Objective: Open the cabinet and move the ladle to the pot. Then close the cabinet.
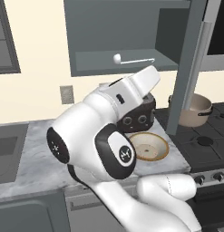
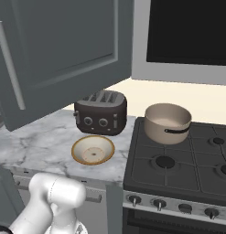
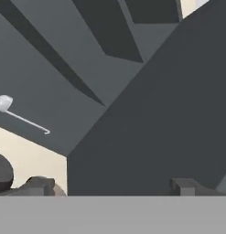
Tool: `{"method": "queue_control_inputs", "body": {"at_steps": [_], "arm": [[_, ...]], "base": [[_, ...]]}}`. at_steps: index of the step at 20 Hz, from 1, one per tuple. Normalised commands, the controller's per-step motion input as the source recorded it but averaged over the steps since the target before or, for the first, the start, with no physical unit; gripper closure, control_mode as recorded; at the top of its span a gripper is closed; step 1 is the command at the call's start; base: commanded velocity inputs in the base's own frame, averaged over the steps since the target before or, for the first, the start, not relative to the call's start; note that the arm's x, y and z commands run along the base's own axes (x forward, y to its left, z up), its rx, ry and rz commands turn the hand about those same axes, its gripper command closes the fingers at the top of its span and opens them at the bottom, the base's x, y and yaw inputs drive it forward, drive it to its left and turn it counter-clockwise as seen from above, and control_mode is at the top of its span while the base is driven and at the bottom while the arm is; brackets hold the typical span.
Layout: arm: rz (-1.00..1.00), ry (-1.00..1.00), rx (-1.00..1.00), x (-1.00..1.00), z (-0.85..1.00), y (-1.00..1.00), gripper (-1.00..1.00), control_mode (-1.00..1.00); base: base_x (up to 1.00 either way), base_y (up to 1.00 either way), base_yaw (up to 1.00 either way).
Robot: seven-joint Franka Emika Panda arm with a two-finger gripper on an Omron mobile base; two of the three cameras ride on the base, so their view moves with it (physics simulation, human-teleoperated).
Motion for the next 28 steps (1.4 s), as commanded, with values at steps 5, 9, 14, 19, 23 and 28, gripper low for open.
{"method": "queue_control_inputs", "body": {"at_steps": [5,9,14,19,23,28], "arm": [[-0.09,0.02,-0.01,0.02,-0.01,-0.52,-1.0,-1.0],[-0.09,0.01,-0.03,0.09,-0.13,-0.45,-1.0,-1.0],[-0.09,0.0,-0.03,0.07,-0.1,-0.36,-1.0,-1.0],[-0.09,0.0,-0.02,0.0,0.0,-0.46,-1.0,-1.0],[-0.09,0.0,0.0,-0.03,0.0,-0.58,-1.0,-1.0],[-0.09,0.0,0.0,-0.11,0.0,-0.67,-1.0,-1.0]], "base": [[0.0,0.0,0.0],[0.0,0.0,0.0],[0.0,0.0,0.0],[0.0,0.0,0.0],[0.0,0.0,0.0],[0.0,0.0,0.0]]}}
